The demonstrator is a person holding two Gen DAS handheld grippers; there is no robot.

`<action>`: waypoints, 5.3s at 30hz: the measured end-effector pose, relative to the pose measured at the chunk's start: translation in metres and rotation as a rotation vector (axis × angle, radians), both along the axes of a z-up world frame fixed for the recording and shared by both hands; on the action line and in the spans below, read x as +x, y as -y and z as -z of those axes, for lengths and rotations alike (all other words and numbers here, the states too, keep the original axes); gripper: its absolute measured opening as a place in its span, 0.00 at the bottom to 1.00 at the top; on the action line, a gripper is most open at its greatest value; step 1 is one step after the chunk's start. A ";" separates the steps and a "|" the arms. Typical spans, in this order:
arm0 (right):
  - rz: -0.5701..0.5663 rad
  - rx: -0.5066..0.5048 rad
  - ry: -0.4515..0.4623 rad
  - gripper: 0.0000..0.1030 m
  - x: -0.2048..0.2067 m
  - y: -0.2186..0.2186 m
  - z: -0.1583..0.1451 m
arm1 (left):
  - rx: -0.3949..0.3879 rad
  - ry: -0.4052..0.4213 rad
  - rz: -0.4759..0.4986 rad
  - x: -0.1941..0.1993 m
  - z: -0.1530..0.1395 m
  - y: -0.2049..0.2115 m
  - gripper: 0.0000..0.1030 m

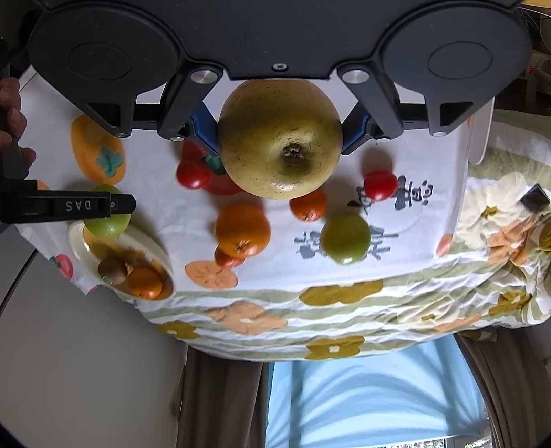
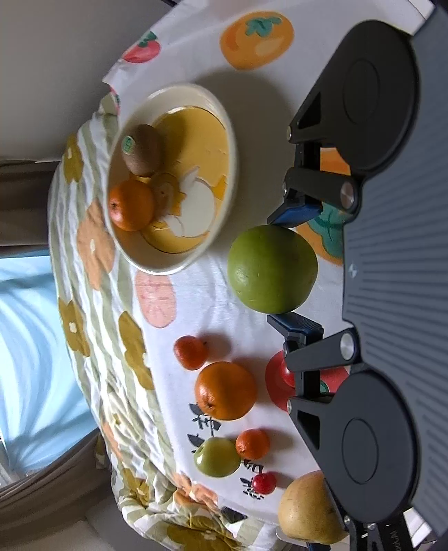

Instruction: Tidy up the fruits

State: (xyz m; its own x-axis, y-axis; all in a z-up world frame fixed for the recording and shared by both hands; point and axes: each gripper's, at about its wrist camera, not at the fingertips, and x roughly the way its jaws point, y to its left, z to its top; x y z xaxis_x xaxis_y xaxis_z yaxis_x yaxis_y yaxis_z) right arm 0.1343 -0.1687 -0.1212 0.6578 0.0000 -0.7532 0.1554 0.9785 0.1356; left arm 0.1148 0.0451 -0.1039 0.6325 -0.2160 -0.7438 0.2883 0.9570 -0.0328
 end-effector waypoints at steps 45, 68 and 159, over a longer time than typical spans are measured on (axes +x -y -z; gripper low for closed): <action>-0.091 -0.001 0.079 0.66 0.025 0.204 -0.051 | -0.033 0.043 0.047 0.092 -0.023 0.217 0.75; 0.020 -0.002 0.016 0.66 0.055 0.218 -0.030 | 0.090 -0.089 0.231 0.143 0.030 0.249 0.76; -0.443 0.057 0.173 1.00 -0.023 0.090 -0.077 | 0.123 0.194 -0.377 -0.058 -0.076 0.081 1.00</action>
